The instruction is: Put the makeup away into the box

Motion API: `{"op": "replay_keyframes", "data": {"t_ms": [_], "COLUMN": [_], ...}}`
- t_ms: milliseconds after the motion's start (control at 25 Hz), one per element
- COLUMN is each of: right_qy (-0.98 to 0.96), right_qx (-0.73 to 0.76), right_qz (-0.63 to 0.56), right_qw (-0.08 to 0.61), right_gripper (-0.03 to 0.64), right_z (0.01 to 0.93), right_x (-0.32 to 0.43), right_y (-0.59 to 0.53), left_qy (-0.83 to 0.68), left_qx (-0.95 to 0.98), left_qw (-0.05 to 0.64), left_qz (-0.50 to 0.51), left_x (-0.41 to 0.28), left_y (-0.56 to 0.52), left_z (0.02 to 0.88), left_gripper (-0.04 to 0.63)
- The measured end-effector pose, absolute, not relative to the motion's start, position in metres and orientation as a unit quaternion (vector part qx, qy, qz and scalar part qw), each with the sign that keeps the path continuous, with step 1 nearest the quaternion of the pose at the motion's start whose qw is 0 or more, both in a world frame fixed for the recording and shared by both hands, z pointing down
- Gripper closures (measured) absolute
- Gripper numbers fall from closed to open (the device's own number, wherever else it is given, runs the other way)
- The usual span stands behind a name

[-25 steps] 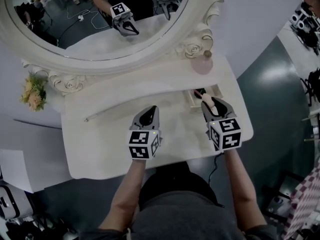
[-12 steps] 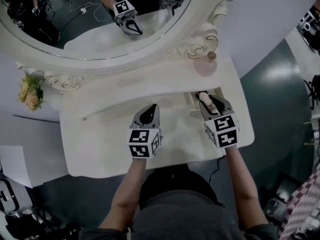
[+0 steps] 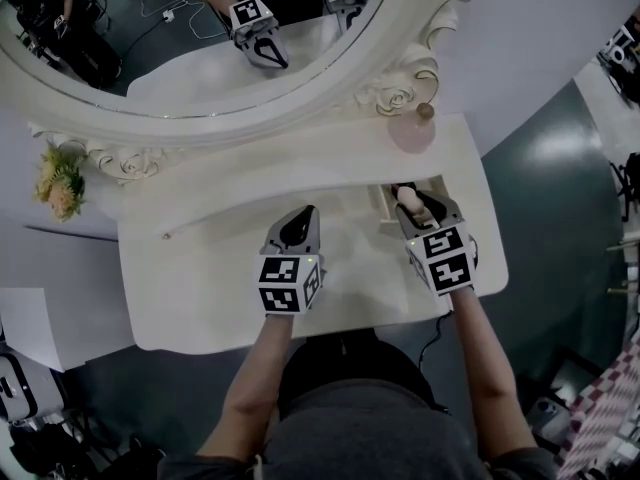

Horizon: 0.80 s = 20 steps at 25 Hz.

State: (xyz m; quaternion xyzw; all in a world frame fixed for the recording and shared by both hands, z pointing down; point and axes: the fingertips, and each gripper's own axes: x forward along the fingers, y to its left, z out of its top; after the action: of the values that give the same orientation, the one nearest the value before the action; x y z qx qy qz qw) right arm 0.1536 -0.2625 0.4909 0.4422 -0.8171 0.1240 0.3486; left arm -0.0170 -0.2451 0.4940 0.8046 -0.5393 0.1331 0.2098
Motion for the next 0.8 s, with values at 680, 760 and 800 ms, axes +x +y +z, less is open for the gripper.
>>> {"op": "replay_keyframes", "data": {"t_ms": [680,760,800], "right_qy": [-0.814,-0.814,-0.814], "right_qx": [0.447,0.449,0.450], "right_qz": [0.147,0.148,0.147], "right_qw": [0.342,0.338,0.337], "right_gripper": [0.420,0.419,0.419], "right_z": [0.4970,0.4969,0.4964], "right_x": [0.1569,0.1570,0.1571], "right_y": [-0.2670,-0.2671,-0.2670], "left_qy": [-0.543,-0.544,-0.544], "left_qx": [0.800,0.800,0.800], "left_qw": [0.214,0.214,0.213], "left_qz": [0.135,0.136,0.136], "left_x": [-0.0198,-0.0204,-0.0208], "left_y": [-0.2438,-0.2436,-0.2436], "left_z": [0.4972,0.4967,0.4961], "left_gripper": [0.589,0.589,0.589]}}
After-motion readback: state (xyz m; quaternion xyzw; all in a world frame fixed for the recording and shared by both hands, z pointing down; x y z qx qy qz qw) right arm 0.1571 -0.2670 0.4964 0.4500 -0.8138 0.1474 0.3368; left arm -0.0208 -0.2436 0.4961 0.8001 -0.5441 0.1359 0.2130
